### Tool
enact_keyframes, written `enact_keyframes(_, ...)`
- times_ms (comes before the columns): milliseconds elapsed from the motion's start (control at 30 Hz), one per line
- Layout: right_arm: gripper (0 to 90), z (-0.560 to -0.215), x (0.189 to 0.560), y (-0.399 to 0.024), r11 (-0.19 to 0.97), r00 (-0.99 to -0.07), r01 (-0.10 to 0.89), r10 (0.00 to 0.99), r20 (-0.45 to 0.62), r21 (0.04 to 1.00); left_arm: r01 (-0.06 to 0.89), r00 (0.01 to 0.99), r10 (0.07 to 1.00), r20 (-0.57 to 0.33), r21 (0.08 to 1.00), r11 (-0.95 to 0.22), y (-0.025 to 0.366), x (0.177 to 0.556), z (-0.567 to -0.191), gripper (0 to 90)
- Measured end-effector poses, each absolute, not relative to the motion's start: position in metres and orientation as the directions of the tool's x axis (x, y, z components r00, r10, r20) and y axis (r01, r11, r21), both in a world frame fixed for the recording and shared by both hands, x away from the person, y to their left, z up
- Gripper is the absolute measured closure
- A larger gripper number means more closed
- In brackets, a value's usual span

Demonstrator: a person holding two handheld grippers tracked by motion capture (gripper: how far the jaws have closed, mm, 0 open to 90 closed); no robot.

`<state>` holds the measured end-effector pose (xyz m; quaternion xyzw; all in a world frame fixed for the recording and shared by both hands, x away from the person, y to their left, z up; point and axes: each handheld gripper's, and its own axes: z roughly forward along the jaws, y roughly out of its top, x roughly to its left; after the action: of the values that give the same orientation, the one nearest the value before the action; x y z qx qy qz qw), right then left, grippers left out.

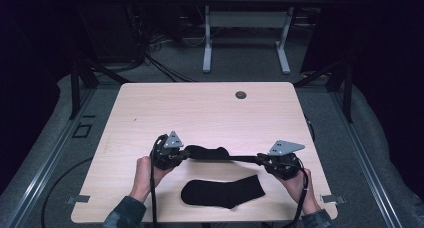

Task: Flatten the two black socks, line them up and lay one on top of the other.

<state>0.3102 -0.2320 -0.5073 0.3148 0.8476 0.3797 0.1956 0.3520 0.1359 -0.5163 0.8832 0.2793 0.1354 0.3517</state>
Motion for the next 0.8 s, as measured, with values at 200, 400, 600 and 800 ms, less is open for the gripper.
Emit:
enact_keyframes(200, 82.1, -0.506, 0.306, -0.23, 0.52, -0.731, 0.38, 0.676, -0.096, 0.765, 0.4, 0.807, 0.589, 0.042, 0.695, -0.597, 0.137, 0.346, -0.519, 85.7)
enact_keyframes(400, 82.0, -0.504, 0.298, -0.231, 0.521, -0.744, 0.376, 0.663, -0.086, 0.766, 0.414, 0.812, 0.584, 0.013, 0.692, -0.591, 0.138, 0.334, -0.519, 85.4)
enact_keyframes(600, 82.3, -0.493, 0.273, -0.236, 0.502, -0.773, 0.393, 0.634, -0.019, 0.771, 0.474, 0.827, 0.551, -0.113, 0.666, -0.576, 0.143, 0.318, -0.51, 84.3)
enact_keyframes(800, 72.9, -0.498, 0.326, -0.235, 0.479, -0.717, 0.504, 0.696, 0.039, 0.718, 0.587, 0.737, 0.661, -0.141, 0.618, -0.523, 0.144, 0.372, -0.516, 68.4)
